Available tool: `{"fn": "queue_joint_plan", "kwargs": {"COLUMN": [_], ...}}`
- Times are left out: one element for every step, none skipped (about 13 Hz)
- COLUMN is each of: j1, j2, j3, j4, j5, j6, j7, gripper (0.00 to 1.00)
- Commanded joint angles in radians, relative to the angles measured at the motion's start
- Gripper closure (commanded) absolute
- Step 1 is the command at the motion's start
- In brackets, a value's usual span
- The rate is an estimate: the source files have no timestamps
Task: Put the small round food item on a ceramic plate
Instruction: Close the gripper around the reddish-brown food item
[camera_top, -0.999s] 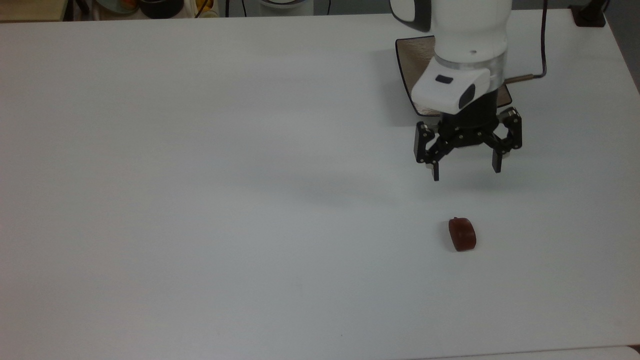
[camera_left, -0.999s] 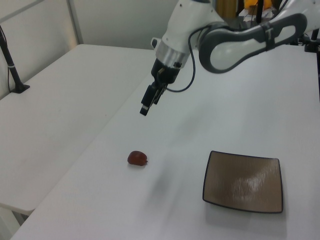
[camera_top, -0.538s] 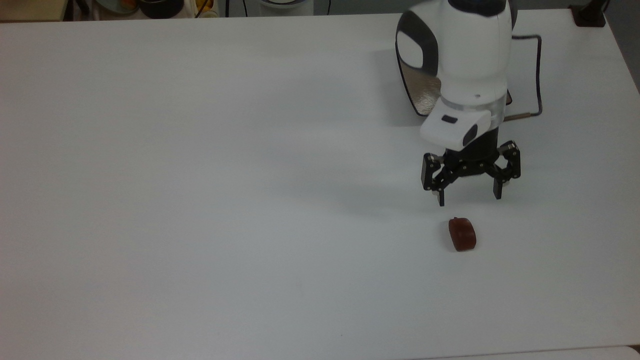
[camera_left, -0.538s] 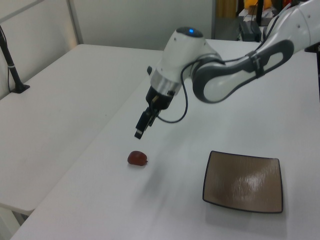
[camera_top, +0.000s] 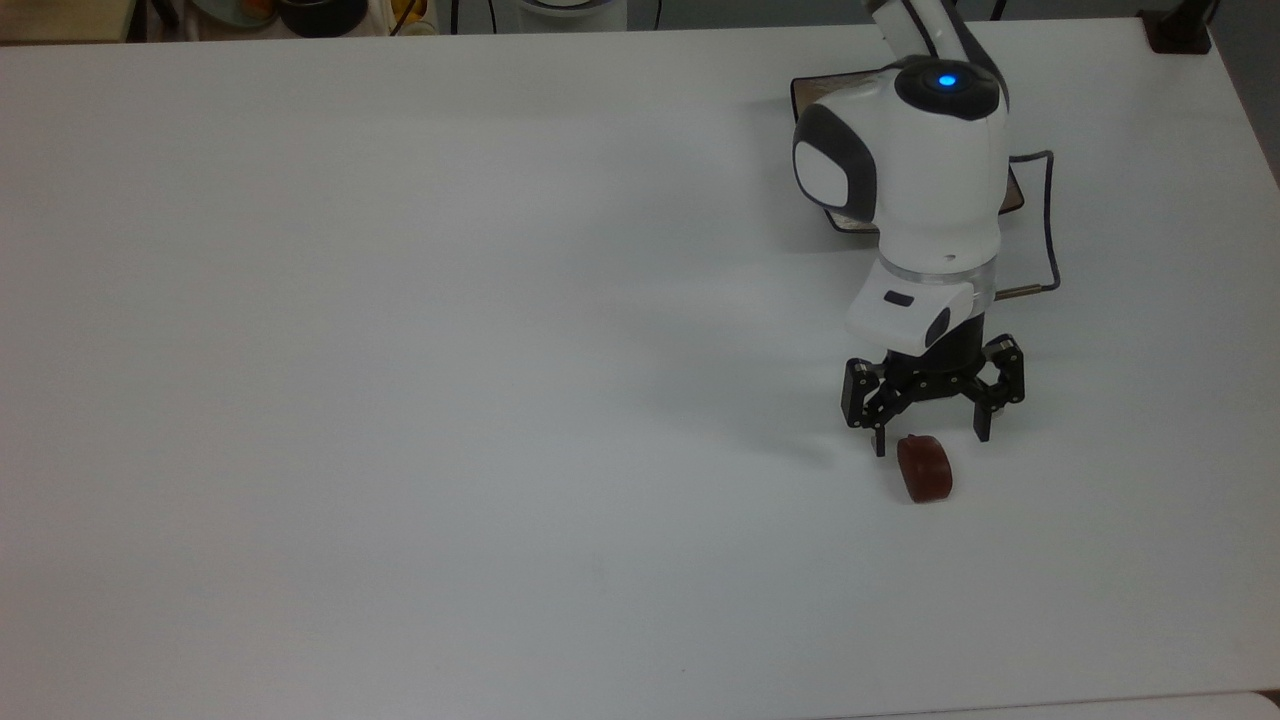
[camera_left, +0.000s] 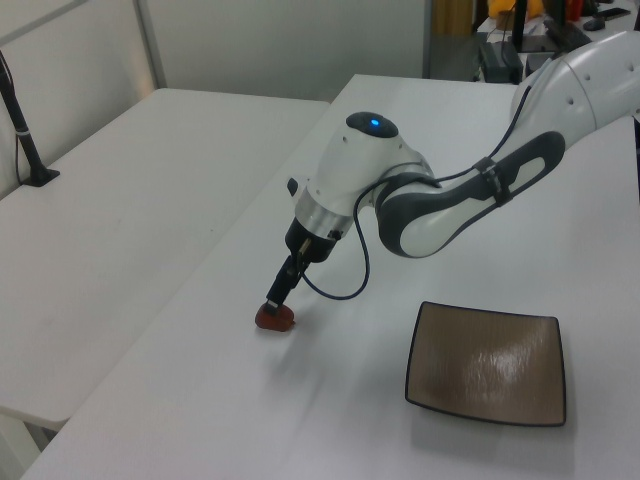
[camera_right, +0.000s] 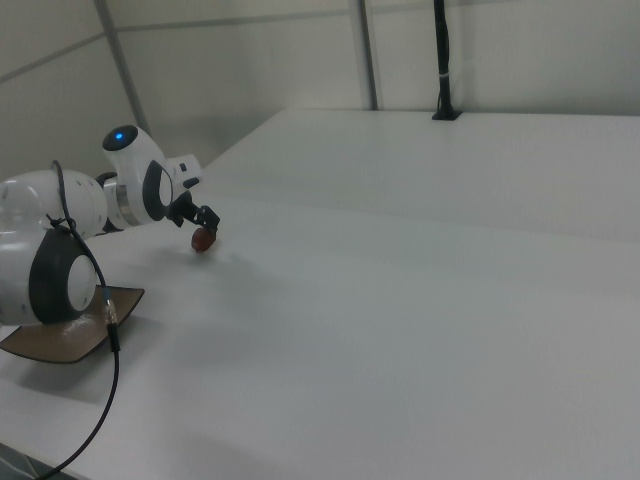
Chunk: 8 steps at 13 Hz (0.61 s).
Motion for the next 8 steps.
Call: {"fn": "queue_joint_plan", "kwargs": {"j1": [0.028,0.03,0.03,0.03,0.03,0.03,0.03,0.03], "j2": [0.039,0.042,0.043,0.049,0.057,0.069,0.071,0.072], "j3": [-0.028,-0.034,-0.034,-0.034,-0.034,-0.034,-0.034,-0.034], "j4": [0.031,0.031,0.031,0.031,0.031,0.033,0.031,0.031], "j5": [-0.043,-0.047,-0.062,-0.075,-0.087,-0.095,-0.098,-0.099], "j6": [0.033,0.038,0.039,0.041,0.042,0.044,0.067,0.074], "j7": [0.032,0.029,0.031,0.029,0.028,0.028,0.026,0.026], "gripper": [0.0,0.0,0.01,0.06,0.15,0.18,0.26,0.35]}}
